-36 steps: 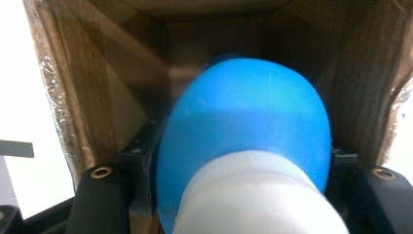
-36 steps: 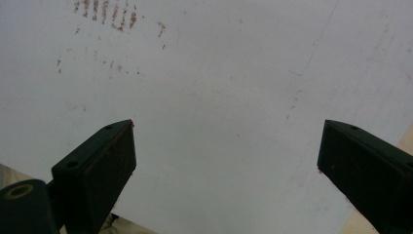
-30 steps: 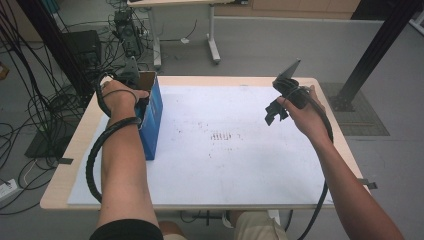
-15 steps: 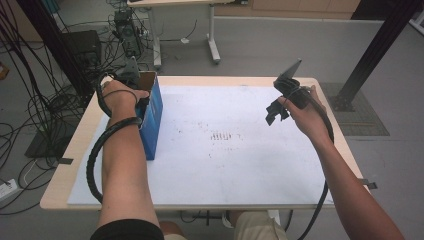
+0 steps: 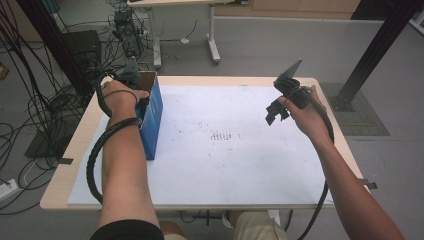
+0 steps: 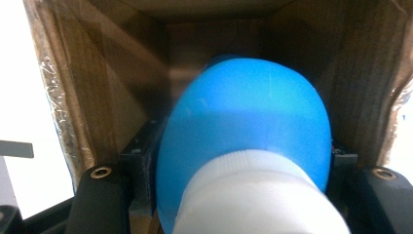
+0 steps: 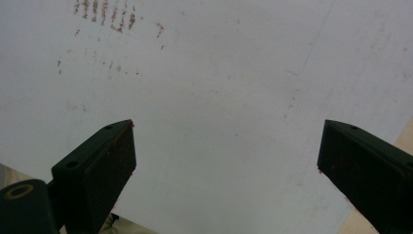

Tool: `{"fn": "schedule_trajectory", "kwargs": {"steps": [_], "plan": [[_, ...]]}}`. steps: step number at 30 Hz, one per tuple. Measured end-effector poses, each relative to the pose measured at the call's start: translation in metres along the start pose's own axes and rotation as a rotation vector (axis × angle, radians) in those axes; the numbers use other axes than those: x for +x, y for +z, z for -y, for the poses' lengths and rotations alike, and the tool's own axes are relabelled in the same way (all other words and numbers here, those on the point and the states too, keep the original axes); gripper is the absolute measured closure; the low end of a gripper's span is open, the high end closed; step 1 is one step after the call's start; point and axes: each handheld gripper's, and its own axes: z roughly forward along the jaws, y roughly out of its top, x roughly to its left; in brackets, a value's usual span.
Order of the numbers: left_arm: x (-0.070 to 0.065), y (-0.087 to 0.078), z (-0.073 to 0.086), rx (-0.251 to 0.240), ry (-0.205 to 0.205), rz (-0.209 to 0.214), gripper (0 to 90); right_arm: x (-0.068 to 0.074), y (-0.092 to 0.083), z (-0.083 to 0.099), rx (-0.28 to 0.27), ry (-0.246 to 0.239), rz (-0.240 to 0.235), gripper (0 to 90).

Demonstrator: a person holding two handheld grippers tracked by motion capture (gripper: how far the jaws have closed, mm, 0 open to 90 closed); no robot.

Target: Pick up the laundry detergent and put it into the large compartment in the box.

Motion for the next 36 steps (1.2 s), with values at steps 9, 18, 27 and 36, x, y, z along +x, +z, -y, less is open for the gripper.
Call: {"fn": "schedule_trajectory", "kwargs": {"steps": [9, 18, 27, 36], "plan": [[0.0008, 0.0001, 0.0004, -0.003, 0.0, 0.001, 35.6, 0.0011, -0.0005, -0.0005, 0.001, 0.002, 0.001, 7.3], [0.0001, 0.0001, 0.0013, -0.009, 0.001, -0.001, 35.6, 0.0024, -0.0032, 0.0, -0.003, -0.001, 0.0, 7.3], [-0.0002, 0.0001, 0.001, -0.008, 0.006, -0.004, 35.6, 0.0037, -0.0043, 0.0008, -0.006, -0.004, 0.004, 7.4], [0.0002, 0.0, 0.0013, -0.01, 0.007, -0.004, 35.6, 0.0036, -0.0058, 0.0014, -0.007, -0.001, 0.009, 7.4]]}}
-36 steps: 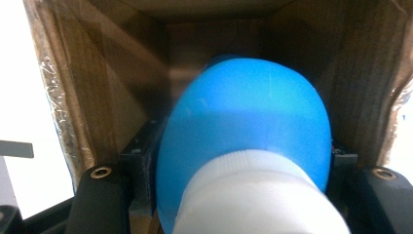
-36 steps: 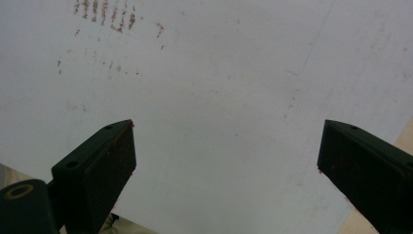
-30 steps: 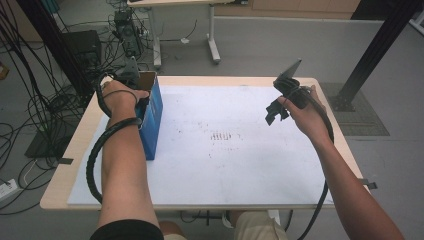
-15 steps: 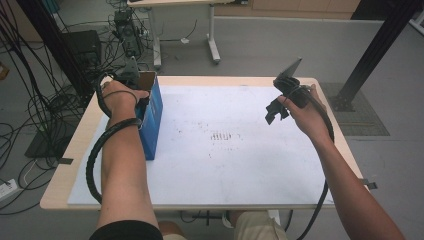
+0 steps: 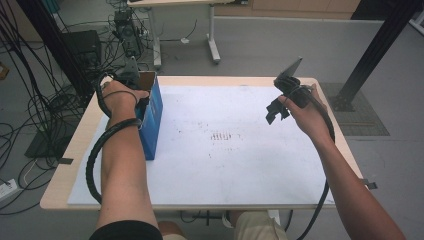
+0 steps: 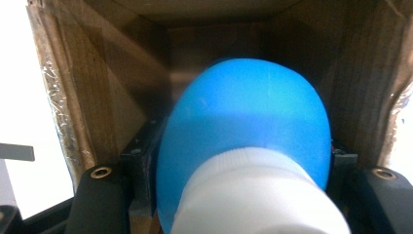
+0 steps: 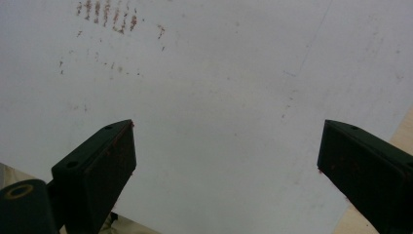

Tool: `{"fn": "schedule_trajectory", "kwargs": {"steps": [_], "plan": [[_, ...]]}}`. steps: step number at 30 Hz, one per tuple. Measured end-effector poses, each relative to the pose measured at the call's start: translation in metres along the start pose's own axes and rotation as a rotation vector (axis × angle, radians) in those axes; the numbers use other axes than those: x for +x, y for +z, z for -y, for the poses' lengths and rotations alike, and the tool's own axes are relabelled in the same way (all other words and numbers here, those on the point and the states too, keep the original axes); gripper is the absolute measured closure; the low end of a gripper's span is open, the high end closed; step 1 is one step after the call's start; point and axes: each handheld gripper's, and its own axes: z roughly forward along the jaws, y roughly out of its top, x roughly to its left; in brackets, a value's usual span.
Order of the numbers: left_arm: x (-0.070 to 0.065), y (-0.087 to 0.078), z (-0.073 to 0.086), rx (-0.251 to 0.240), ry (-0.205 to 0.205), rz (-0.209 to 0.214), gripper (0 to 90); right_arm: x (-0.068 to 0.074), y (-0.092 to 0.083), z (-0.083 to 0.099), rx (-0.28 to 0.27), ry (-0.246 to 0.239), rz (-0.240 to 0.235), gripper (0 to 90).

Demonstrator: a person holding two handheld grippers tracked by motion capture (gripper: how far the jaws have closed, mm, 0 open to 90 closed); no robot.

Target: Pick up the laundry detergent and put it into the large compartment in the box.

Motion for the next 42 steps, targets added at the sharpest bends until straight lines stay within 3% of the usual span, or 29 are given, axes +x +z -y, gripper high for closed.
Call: {"fn": "schedule_trajectory", "kwargs": {"steps": [42], "plan": [[0.0002, 0.0, 0.0021, -0.009, 0.008, 0.0, 35.7, 0.001, -0.0006, 0.0009, -0.004, -0.003, -0.004, 7.4]]}}
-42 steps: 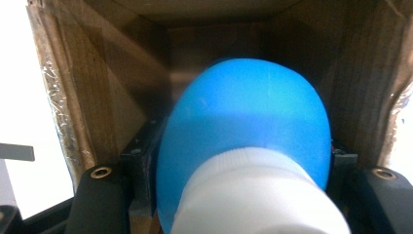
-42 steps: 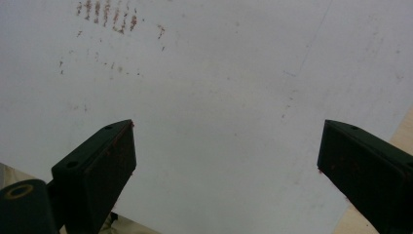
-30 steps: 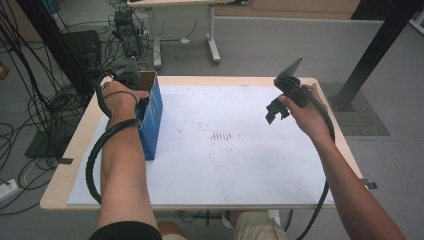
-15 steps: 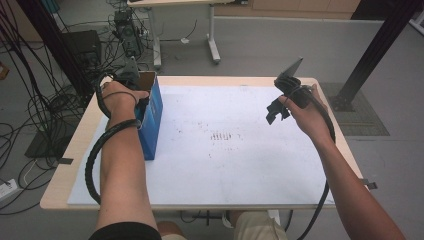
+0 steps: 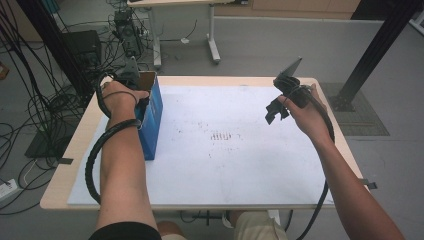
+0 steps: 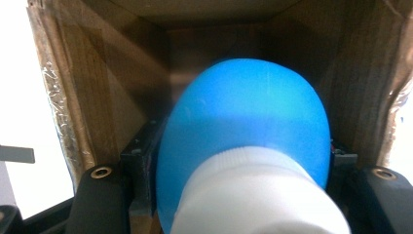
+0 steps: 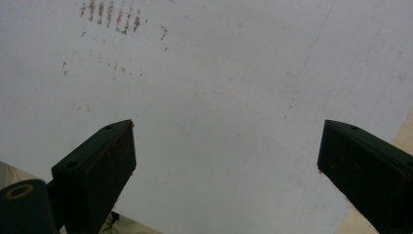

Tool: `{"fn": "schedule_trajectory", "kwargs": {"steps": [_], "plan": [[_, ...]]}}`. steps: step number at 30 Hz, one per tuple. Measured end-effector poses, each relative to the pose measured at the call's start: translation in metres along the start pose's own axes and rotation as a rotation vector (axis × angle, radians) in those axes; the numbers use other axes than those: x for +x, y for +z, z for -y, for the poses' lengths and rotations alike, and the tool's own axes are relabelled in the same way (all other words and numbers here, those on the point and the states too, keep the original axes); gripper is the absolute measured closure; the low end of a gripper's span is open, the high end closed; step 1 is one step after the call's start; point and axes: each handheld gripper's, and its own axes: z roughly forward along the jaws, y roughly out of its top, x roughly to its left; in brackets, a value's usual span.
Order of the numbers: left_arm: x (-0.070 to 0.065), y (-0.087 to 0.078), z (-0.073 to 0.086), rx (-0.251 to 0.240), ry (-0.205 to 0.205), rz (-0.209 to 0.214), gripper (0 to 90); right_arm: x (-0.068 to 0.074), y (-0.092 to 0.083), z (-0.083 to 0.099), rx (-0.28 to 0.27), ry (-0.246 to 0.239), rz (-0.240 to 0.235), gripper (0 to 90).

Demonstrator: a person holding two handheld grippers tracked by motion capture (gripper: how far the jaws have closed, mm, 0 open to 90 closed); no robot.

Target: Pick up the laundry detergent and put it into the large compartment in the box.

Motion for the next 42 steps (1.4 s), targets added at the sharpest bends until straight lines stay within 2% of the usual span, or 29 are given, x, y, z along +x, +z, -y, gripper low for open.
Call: {"fn": "schedule_trajectory", "kwargs": {"steps": [42], "plan": [[0.0016, 0.0001, -0.0001, 0.001, -0.002, 0.008, 35.5, 0.0031, -0.0014, -0.001, -0.003, -0.009, 0.0, 7.3]]}}
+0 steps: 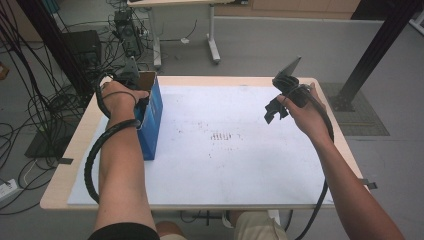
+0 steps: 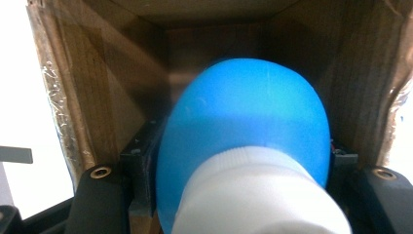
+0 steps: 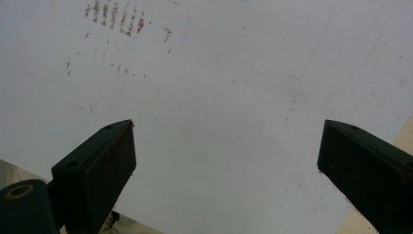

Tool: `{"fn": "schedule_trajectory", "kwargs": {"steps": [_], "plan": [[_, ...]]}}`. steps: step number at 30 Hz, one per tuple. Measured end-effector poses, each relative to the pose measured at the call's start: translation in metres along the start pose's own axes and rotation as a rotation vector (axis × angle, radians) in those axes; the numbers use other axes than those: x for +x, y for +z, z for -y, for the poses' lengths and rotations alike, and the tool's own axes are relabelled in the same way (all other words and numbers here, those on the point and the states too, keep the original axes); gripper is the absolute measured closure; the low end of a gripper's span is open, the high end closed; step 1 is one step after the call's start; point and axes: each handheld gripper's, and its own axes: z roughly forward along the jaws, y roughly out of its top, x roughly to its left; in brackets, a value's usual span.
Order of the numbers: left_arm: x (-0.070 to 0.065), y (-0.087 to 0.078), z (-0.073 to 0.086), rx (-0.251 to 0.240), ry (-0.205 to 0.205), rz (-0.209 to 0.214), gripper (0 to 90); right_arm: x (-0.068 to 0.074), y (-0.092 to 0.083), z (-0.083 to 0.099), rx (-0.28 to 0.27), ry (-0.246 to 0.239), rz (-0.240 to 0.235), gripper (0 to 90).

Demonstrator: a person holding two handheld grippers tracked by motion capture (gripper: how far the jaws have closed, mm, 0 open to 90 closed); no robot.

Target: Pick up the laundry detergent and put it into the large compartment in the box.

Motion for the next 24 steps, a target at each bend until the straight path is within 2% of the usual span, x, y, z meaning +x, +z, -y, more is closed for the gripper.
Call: {"fn": "schedule_trajectory", "kwargs": {"steps": [13, 24], "plan": [[0.002, -0.001, 0.002, -0.008, 0.001, 0.005, 33.7, -0.001, -0.002, 0.001, -0.004, -0.002, -0.005, 7.3], [-0.001, -0.011, 0.004, -0.009, 0.012, 0.0, 30.6, 0.0, -0.004, 0.003, -0.013, -0.001, -0.007, 7.3]]}}
